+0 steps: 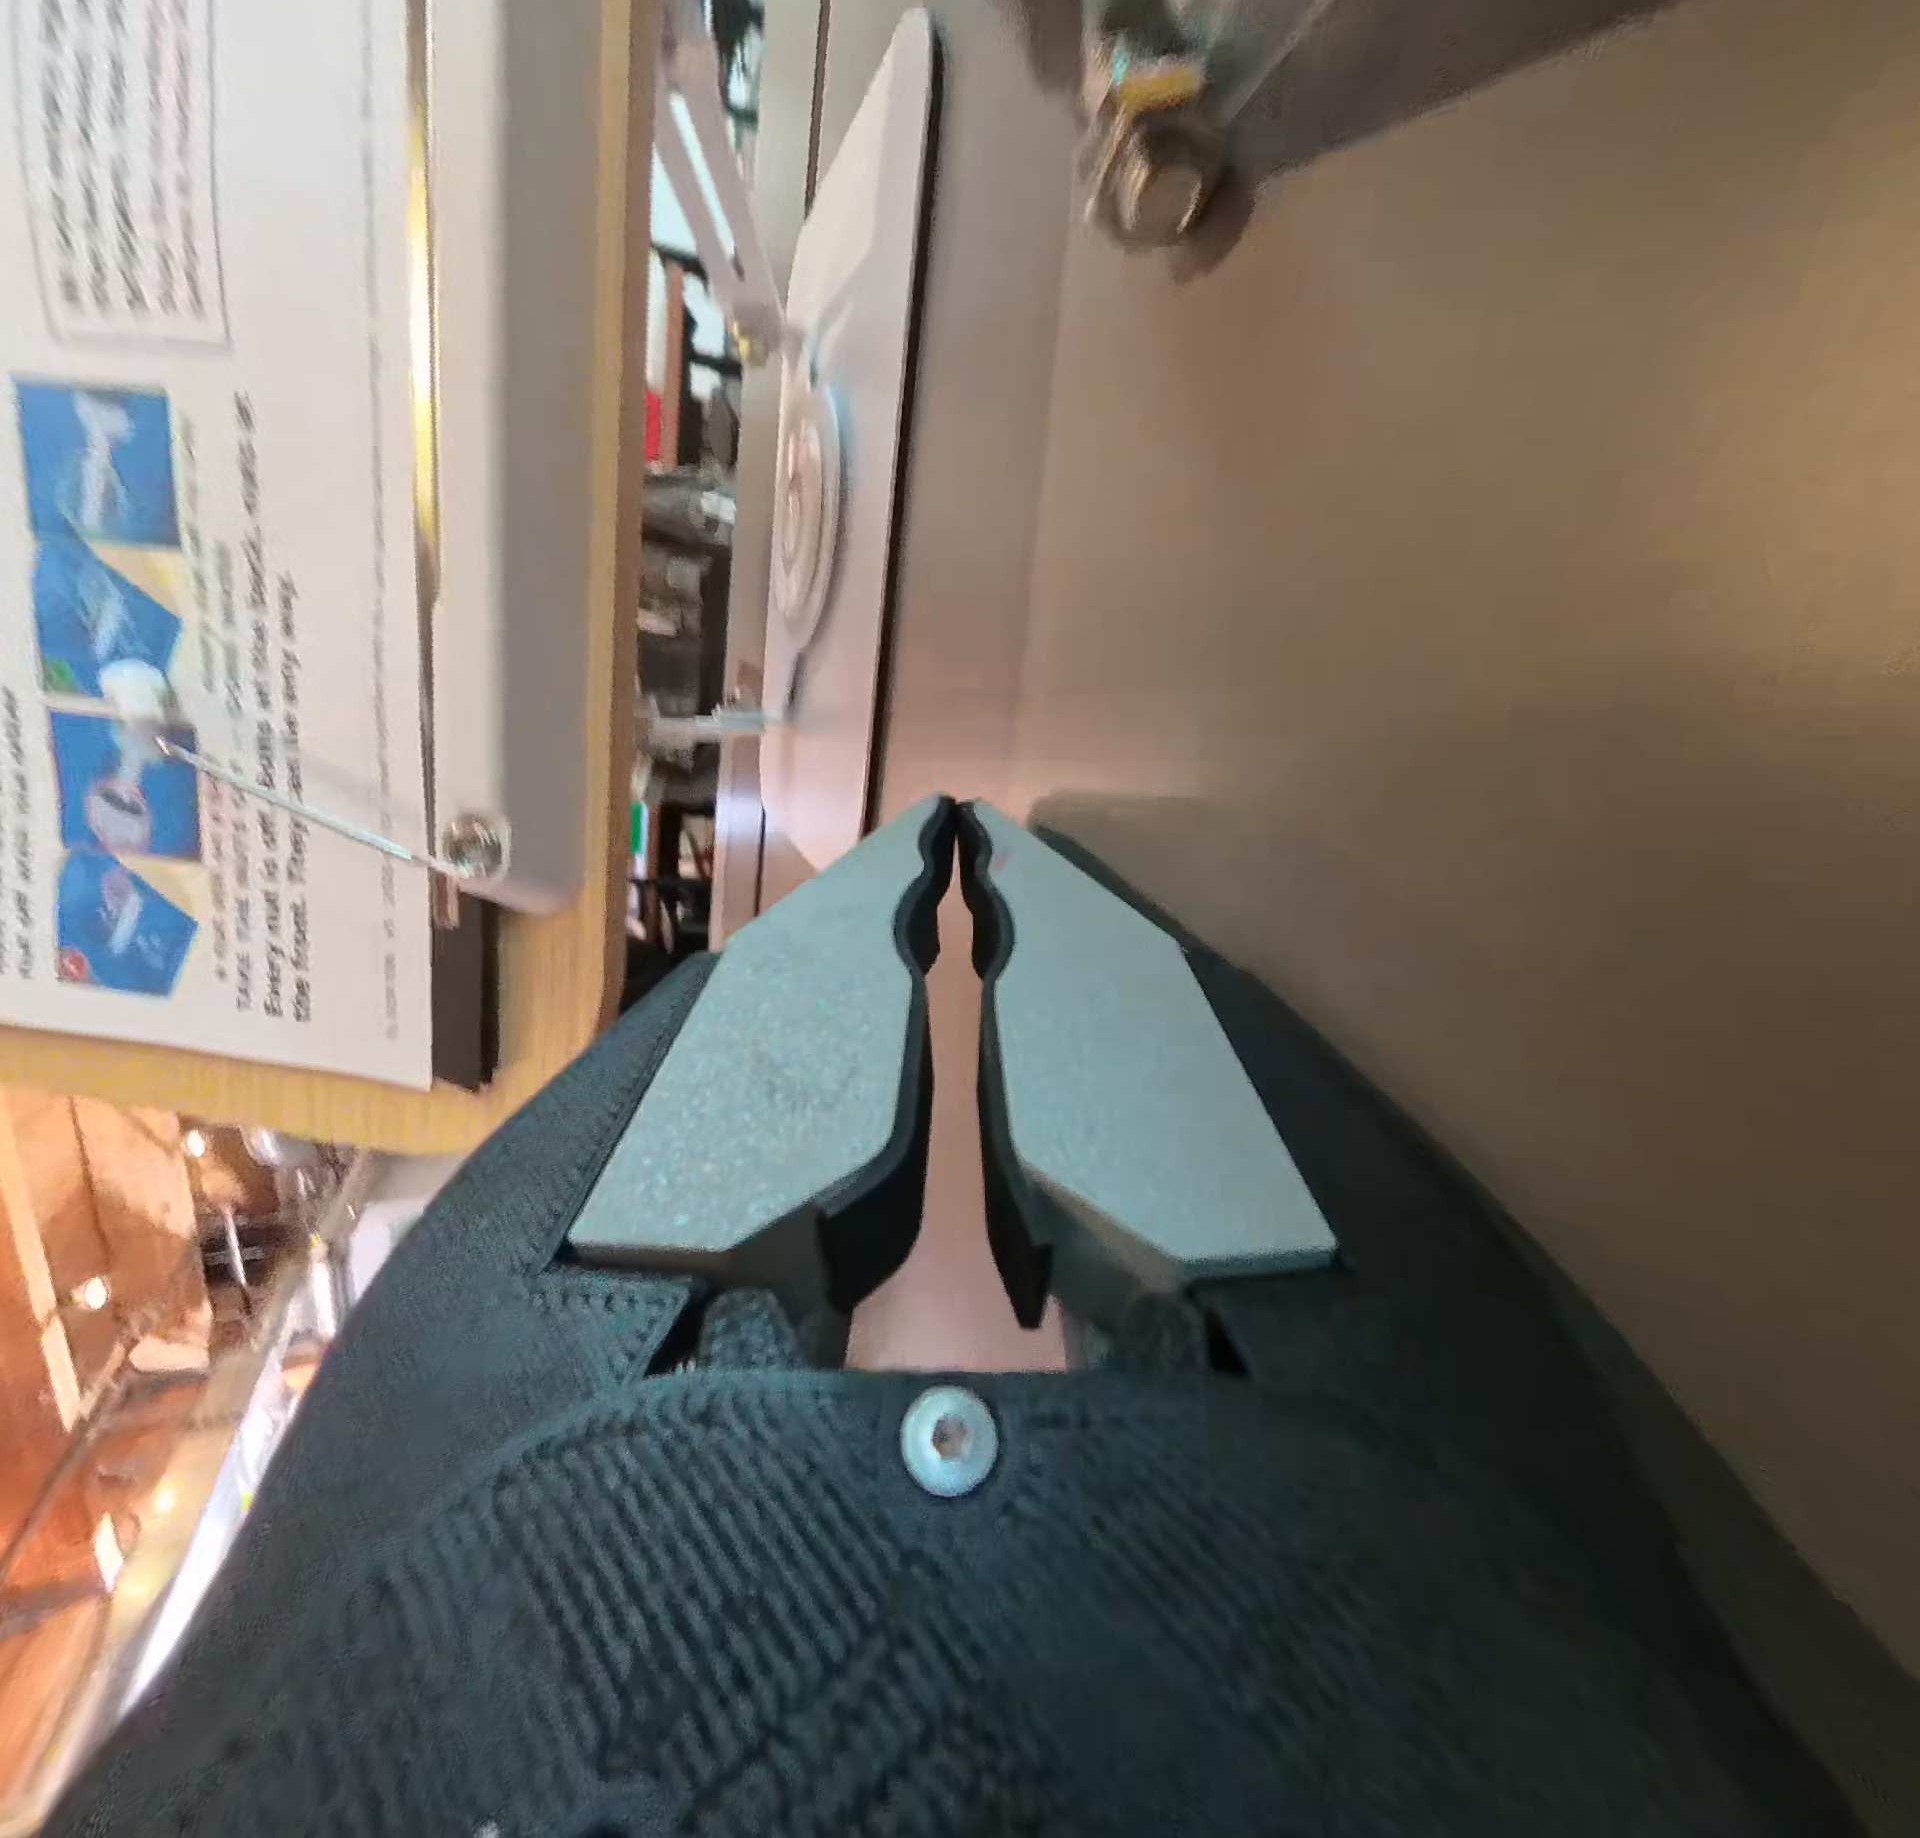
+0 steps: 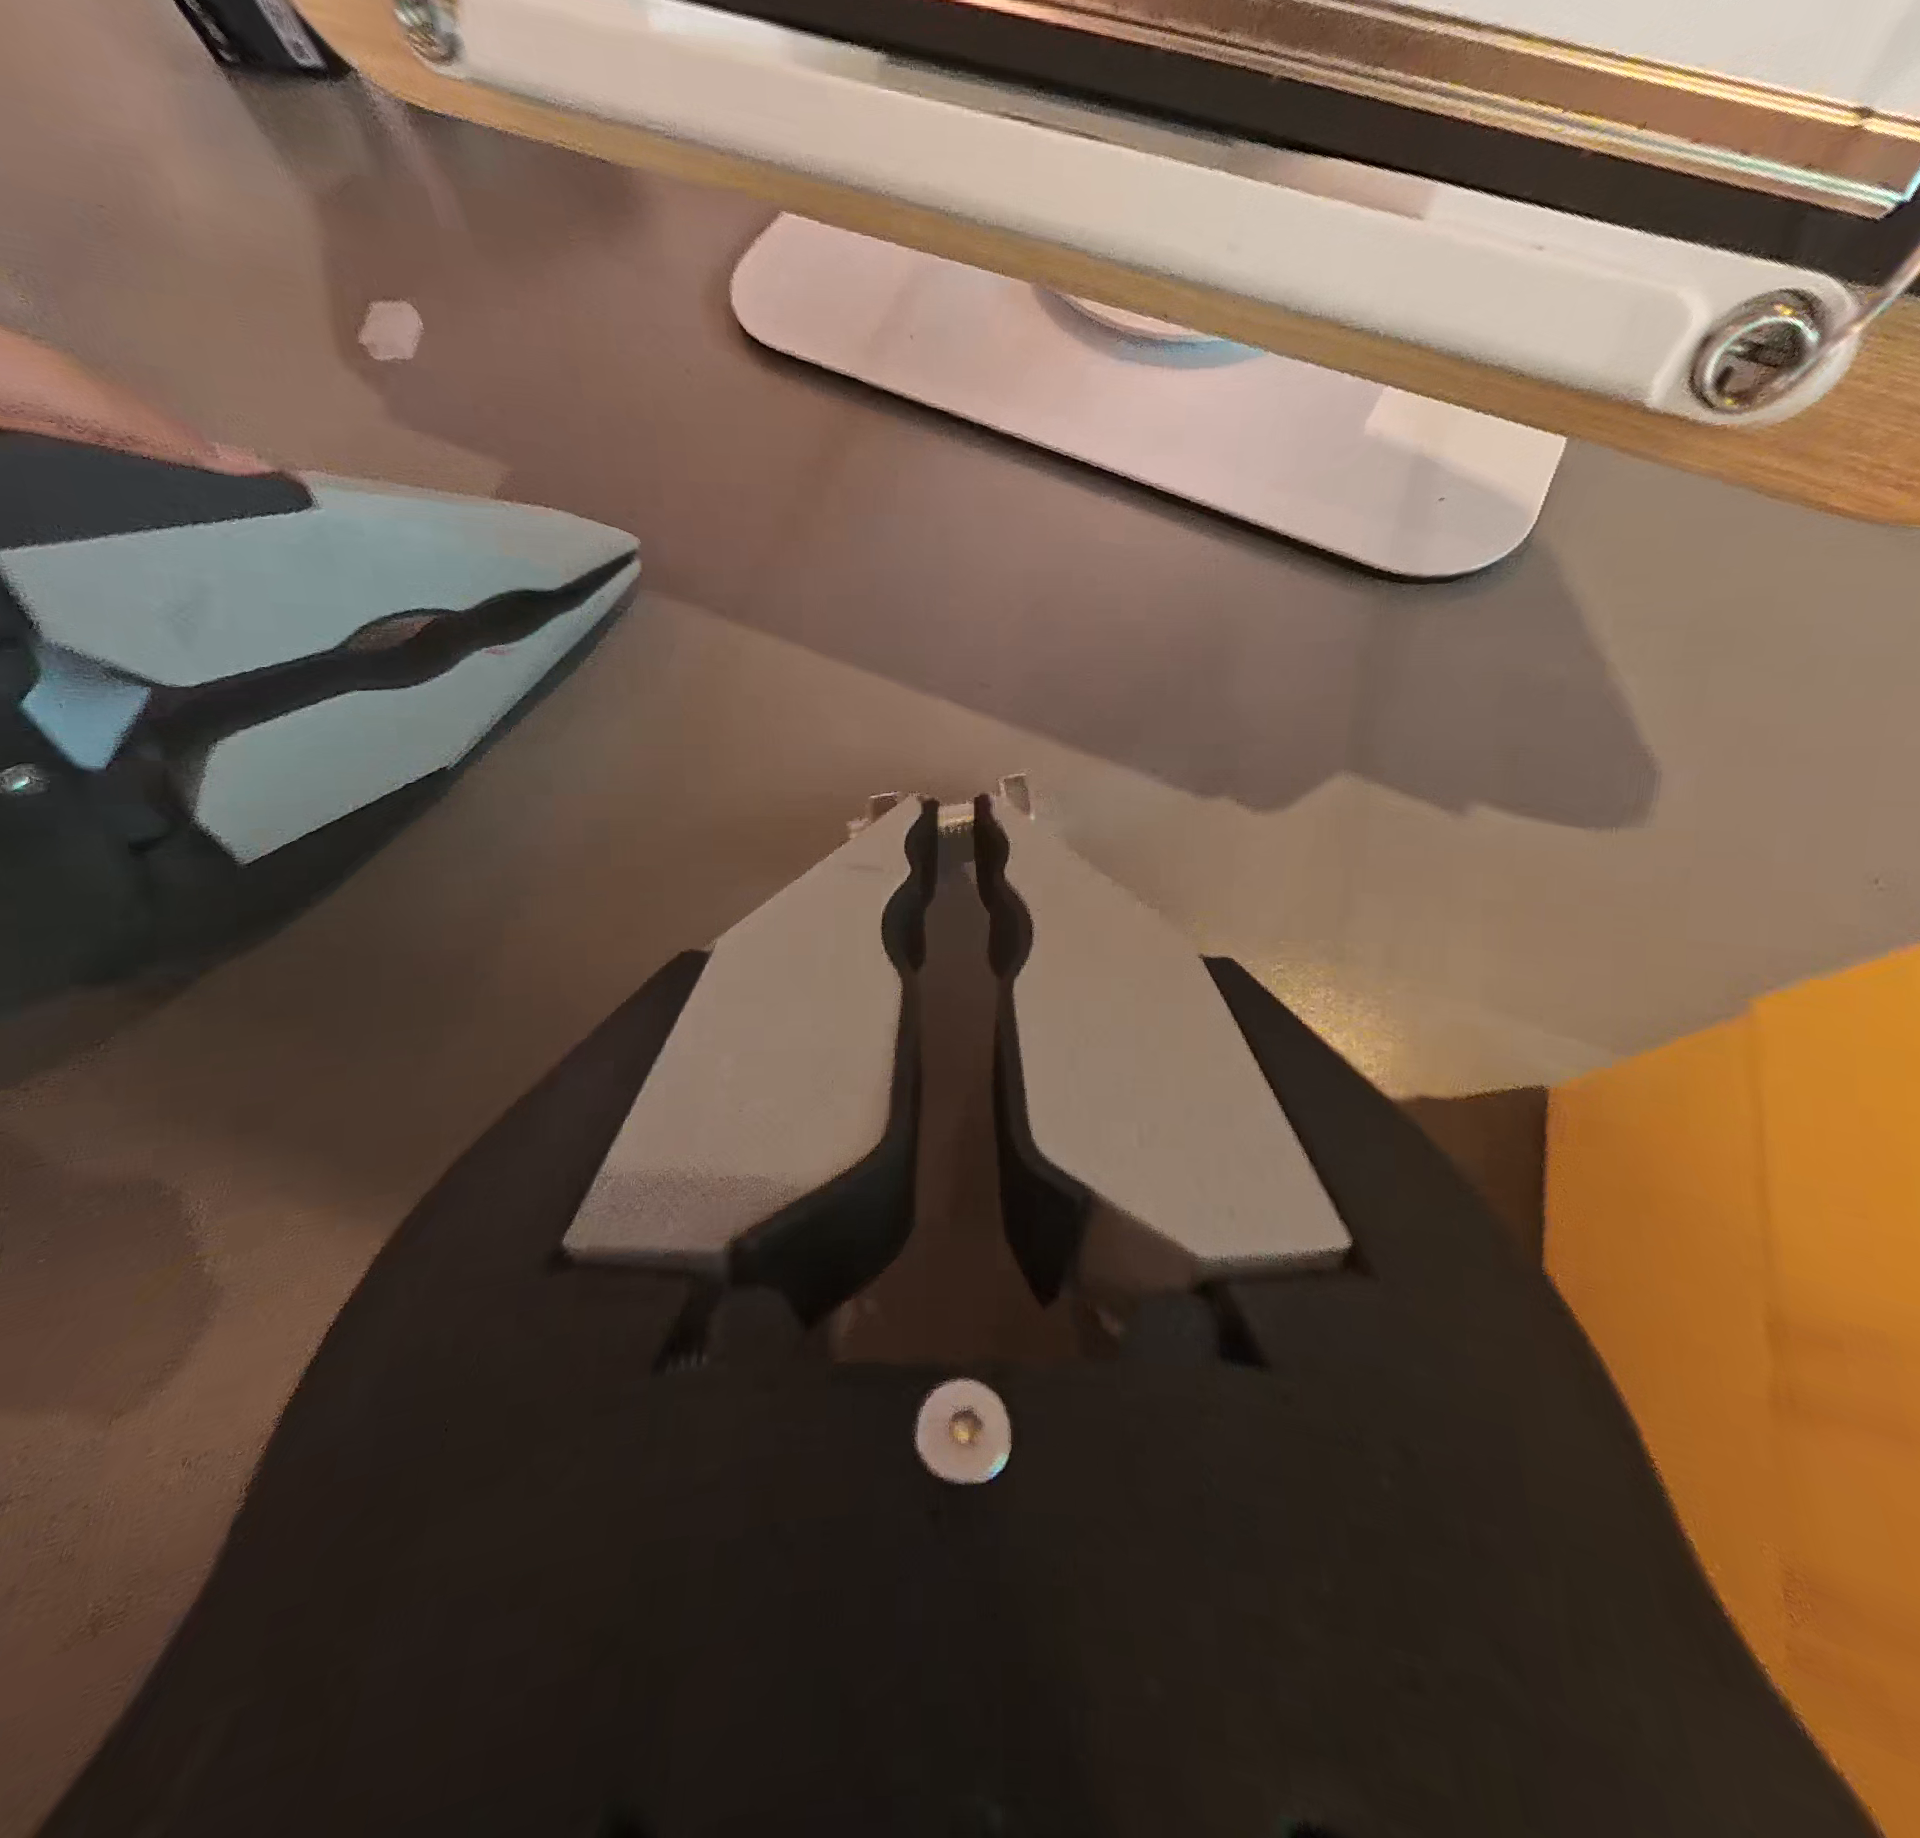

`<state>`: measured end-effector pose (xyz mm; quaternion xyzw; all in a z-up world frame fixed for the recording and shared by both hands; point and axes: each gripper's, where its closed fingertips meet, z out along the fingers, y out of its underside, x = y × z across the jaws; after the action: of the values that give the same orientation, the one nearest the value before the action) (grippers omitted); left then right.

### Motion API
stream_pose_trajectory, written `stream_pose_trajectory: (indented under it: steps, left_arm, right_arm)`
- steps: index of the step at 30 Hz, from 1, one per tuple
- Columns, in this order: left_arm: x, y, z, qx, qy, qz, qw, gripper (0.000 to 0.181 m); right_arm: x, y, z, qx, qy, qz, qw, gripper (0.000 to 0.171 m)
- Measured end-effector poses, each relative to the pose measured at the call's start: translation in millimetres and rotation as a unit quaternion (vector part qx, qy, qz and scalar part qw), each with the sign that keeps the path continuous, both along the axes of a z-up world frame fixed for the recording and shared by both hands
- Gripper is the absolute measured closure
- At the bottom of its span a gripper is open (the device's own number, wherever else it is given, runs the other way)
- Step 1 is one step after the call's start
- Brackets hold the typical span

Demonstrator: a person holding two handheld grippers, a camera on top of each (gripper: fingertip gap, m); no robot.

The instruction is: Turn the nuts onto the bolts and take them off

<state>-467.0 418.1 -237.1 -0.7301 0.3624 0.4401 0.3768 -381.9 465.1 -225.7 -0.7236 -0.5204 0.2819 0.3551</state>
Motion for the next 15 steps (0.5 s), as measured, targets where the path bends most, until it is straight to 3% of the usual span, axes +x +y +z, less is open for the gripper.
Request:
stream_pose_trajectory:
  steps: [3, 13, 15]
  left_arm:
    - [12.7, 7.2, -0.7, 0.0, -0.009, -0.043, 0.999, 0.181]
    - [20.9, 27.3, -3.5, -0.017, -0.028, -0.078, 0.996, 0.181]
    - [20.7, 25.9, -2.1, -0.018, -0.057, -0.078, 0.995, 0.181]
  right_arm:
    - [-5.3, 5.2, -3.7, -0.001, -0.012, 0.006, 1.0, 0.171]
    - [-37.7, 4.8, -16.8, 0.024, -0.063, 0.071, 0.995, 0.17]
    - [-38.8, 8.9, -7.1, 0.027, -0.036, 0.052, 0.998, 0.157]
